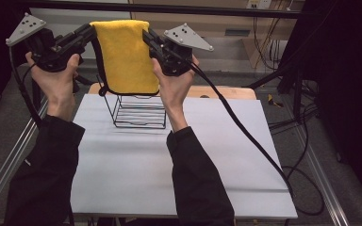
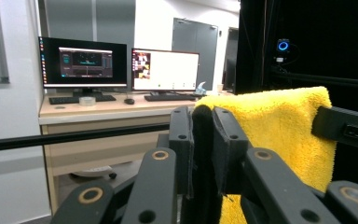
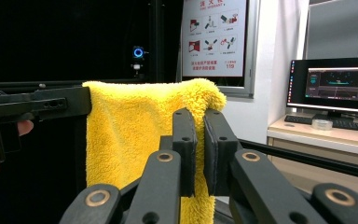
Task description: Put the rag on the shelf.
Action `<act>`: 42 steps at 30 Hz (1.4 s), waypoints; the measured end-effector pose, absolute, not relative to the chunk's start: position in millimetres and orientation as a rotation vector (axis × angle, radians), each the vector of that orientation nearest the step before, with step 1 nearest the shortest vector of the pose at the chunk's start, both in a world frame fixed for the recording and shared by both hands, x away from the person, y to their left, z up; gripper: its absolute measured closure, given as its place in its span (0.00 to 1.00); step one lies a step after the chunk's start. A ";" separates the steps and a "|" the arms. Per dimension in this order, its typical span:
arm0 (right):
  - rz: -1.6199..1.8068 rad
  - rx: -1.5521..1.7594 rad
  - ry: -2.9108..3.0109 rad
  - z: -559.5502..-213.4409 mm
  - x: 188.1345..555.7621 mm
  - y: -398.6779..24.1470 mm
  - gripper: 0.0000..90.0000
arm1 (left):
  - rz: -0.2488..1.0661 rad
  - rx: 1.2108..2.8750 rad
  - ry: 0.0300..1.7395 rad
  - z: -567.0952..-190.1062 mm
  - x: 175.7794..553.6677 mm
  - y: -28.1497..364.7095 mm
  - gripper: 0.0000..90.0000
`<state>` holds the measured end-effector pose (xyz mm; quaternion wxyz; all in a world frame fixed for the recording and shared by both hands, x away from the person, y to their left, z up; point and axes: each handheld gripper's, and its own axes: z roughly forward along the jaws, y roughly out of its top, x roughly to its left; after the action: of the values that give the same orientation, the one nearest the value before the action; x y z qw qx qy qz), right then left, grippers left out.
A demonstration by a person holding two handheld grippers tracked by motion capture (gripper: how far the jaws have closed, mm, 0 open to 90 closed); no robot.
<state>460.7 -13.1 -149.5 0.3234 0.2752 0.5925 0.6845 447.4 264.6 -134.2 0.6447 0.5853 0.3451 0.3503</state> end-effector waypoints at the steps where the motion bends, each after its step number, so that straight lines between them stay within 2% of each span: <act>1: 1.796 0.725 1.553 -148.6 461.9 -12.6 0.94 | 0.800 1.332 0.787 -133.2 449.1 264.5 0.88; 19: 1.794 0.716 1.535 -132.6 481.0 0.2 0.94 | 0.828 1.297 0.804 -118.0 470.5 272.8 0.88; 24: 1.780 0.705 1.534 -122.8 489.6 6.4 0.94 | 0.834 1.292 0.808 -113.6 480.5 276.5 0.88; 42: 1.752 0.733 1.527 -120.0 521.4 5.3 0.94 | 0.836 1.318 0.826 -108.2 523.0 269.8 0.88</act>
<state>521.4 5.3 -120.0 0.3451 0.2824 0.5883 0.6746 523.0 269.8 -108.2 0.6348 0.5768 0.3614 0.3657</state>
